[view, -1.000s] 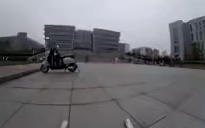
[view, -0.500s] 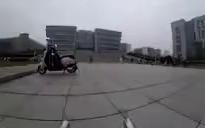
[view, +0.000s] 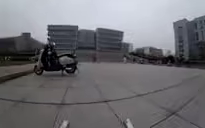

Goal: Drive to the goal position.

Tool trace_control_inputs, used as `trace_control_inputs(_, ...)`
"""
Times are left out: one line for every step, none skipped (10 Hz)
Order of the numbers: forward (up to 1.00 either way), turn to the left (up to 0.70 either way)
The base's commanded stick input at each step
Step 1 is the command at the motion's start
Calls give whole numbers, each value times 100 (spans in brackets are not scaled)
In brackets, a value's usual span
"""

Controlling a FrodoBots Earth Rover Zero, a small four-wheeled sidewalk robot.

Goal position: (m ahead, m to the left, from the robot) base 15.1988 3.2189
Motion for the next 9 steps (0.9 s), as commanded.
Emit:
trace_control_inputs(84,-4)
trace_control_inputs(84,-4)
trace_control_inputs(84,-3)
trace_control_inputs(84,-3)
trace_control_inputs(84,-2)
trace_control_inputs(84,-2)
trace_control_inputs(84,-2)
trace_control_inputs(84,-2)
trace_control_inputs(84,-2)
